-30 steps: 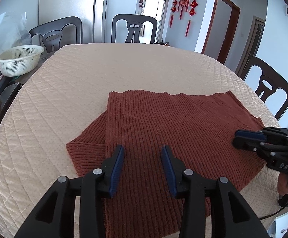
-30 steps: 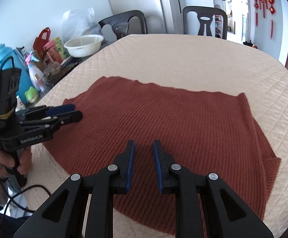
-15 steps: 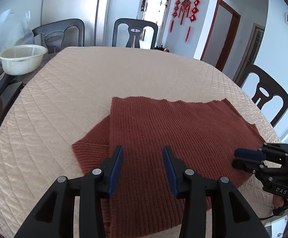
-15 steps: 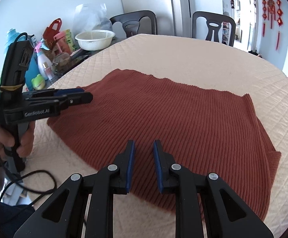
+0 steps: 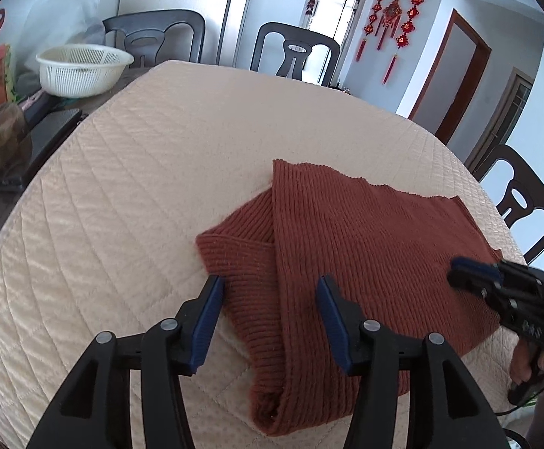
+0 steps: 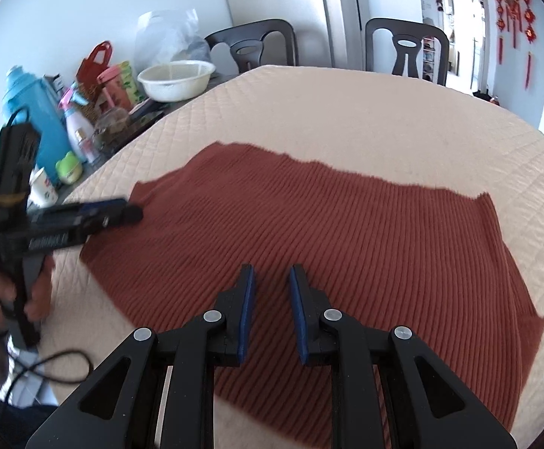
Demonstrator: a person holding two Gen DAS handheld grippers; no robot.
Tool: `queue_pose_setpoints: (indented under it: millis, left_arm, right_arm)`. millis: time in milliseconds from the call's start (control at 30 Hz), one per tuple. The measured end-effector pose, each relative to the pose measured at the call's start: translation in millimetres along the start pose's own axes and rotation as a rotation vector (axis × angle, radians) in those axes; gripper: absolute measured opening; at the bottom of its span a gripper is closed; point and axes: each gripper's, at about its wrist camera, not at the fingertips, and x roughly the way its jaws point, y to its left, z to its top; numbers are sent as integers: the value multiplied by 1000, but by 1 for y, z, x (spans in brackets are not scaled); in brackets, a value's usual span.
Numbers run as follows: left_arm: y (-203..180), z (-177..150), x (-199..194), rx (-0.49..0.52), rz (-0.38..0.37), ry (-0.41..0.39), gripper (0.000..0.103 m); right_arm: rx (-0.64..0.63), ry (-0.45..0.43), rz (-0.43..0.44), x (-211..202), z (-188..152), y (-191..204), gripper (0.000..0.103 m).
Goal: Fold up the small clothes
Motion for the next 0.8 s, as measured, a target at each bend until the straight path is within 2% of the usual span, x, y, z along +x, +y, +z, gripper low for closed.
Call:
queue_pose_setpoints:
  millis: [200,367,533,800]
  left_arm:
    - [1,0,6,-31,-39,8,64]
    - [6,1,6,-55,-59,4,64]
    - [20,5,9,-124,-95,-9,64]
    - [25,7,13,-194,-137,-26,64]
  right_arm:
    - [27,0,5,7,8,-6,20]
    - [-10,3,67,-3,-6,5,20]
    - [-18,2,110,-18,-23,11,20]
    - [39,-9,125,-21,-28,1,20]
